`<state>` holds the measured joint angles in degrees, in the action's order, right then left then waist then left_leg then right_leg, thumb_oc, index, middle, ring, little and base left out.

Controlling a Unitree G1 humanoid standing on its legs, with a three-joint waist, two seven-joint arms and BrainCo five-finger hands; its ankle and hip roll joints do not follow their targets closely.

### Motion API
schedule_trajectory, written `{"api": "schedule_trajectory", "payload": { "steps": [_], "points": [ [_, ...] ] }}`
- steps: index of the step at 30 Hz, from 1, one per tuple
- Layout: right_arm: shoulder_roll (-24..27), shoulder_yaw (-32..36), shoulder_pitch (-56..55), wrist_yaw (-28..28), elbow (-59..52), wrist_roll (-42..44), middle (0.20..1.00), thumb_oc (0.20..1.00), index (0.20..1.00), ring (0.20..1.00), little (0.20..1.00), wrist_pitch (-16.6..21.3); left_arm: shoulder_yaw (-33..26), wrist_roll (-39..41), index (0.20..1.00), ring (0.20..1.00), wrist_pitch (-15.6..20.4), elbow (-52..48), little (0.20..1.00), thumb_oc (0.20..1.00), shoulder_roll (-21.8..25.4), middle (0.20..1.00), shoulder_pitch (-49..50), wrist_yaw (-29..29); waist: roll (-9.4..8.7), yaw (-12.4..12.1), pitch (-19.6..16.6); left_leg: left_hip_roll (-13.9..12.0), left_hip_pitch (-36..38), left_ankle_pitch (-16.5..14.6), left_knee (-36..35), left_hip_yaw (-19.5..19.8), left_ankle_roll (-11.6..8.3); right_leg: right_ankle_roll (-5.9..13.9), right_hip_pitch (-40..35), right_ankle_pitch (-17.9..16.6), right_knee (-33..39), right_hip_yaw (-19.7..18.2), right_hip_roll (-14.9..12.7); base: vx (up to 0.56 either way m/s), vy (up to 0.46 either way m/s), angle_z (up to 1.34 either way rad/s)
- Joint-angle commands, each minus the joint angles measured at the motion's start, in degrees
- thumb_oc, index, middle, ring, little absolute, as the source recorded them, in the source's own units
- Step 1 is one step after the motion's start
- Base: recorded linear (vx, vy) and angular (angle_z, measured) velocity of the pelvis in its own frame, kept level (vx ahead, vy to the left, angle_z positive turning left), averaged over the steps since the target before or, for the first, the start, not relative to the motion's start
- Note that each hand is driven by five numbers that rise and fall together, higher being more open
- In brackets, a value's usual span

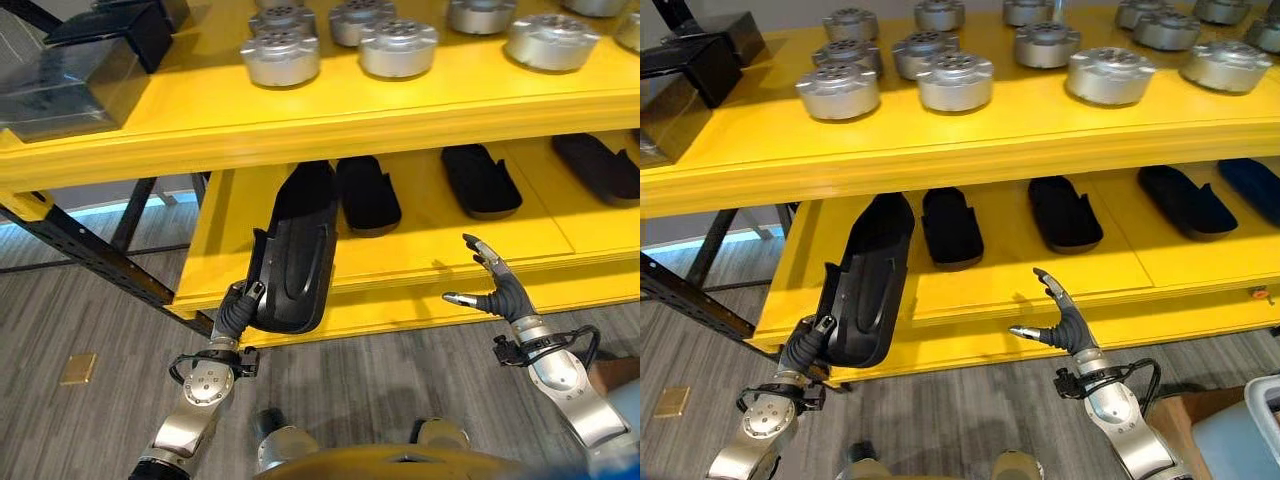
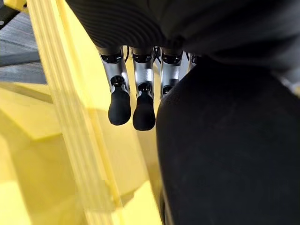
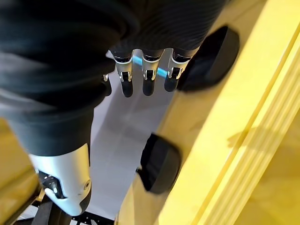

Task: Move parts from the plastic box to the shelf.

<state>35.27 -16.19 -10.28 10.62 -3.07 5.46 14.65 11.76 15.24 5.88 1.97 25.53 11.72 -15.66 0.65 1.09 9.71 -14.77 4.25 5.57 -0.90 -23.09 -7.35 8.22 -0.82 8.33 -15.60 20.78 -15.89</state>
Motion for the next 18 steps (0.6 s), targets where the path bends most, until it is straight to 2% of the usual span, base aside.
{"api": "schedule_trajectory", "payload": {
  "steps": [1, 4, 6, 8, 10, 16, 18],
  "points": [
    [-0.6, 1.6, 3.9, -0.9, -4.1, 1.7, 1.000, 1.000, 1.000, 1.000, 1.000, 4.1, -3.4, 0.6, 0.200, 0.200, 5.9, -6.0, 0.200, 0.200, 2.2, 0.200, -2.3, -0.4, -1.34, -1.1, 0.3, -0.9, -0.2, -1.3, 2.9, 2.0, 0.90, -1.77, -5.6, -1.7, 4.9, 0.1, 5.1, 0.09, 0.135, 0.32],
    [-1.2, 1.0, 4.5, -2.4, -4.3, 1.3, 1.000, 1.000, 1.000, 1.000, 1.000, 4.0, -3.7, 0.9, 0.200, 0.200, 5.9, -5.9, 0.200, 0.200, 2.3, 0.200, -2.5, 0.0, -1.73, -1.7, 0.2, 0.6, 0.4, -1.9, 2.1, 3.1, 1.27, -1.29, -5.6, -2.5, 6.0, -0.7, 5.4, 0.07, 0.122, 0.17],
    [-1.3, 0.3, 5.4, -3.7, -5.4, 0.0, 1.000, 1.000, 1.000, 1.000, 1.000, 3.8, -3.6, 3.4, 0.200, 0.200, 2.8, -5.8, 0.200, 0.200, 2.1, 0.200, -3.1, 0.2, -2.07, -2.3, 0.2, 1.4, -0.1, -2.0, 1.7, 4.0, 1.47, -0.90, -5.1, -3.5, 7.3, -1.5, 5.7, 0.05, 0.087, 0.12],
    [-0.9, 0.2, 5.9, -3.4, -6.1, -0.6, 1.000, 1.000, 1.000, 1.000, 1.000, 2.1, -3.4, 4.1, 0.200, 0.200, 3.2, -4.9, 0.200, 0.200, 1.9, 0.200, -3.9, -0.8, -2.36, -2.6, 0.3, 1.5, -0.3, -2.1, 1.7, 4.2, 1.46, -0.76, -5.0, -3.7, 7.8, -1.7, 5.7, 0.02, 0.017, 0.04],
    [-0.8, -0.4, 7.3, -3.2, -5.9, -0.2, 1.000, 1.000, 1.000, 1.000, 1.000, 1.3, -3.4, 4.5, 0.200, 0.200, 3.0, -4.7, 0.200, 0.200, 1.6, 0.200, -4.8, -1.3, -2.65, -2.9, 0.7, 1.4, -0.6, -2.1, 1.8, 4.4, 1.41, -0.71, -4.8, -3.9, 8.2, -1.7, 5.8, 0.00, -0.027, -0.02],
    [-1.2, -2.6, 11.6, -5.9, -8.1, 0.6, 1.000, 1.000, 1.000, 1.000, 1.000, 2.2, -1.7, 3.9, 0.200, 0.200, 1.7, -2.8, 0.200, 0.200, 0.2, 0.200, -10.3, -4.5, -3.19, -3.2, 1.8, -0.1, -2.4, -2.0, 3.9, 4.2, 1.09, -1.45, -4.0, -3.3, 7.0, -1.2, 6.2, 0.01, -0.050, -0.02],
    [-1.7, -3.2, 13.0, -2.5, -8.5, -0.1, 1.000, 1.000, 1.000, 1.000, 1.000, 3.5, -0.7, 4.2, 0.200, 0.200, 0.5, -1.4, 0.200, 0.200, -0.6, 0.200, -12.8, -5.8, -3.14, -2.9, 2.0, -0.7, -3.1, -2.0, 4.8, 4.1, 0.97, -1.73, -3.4, -2.9, 6.1, -1.3, 6.4, 0.01, -0.016, 0.00]
  ]
}}
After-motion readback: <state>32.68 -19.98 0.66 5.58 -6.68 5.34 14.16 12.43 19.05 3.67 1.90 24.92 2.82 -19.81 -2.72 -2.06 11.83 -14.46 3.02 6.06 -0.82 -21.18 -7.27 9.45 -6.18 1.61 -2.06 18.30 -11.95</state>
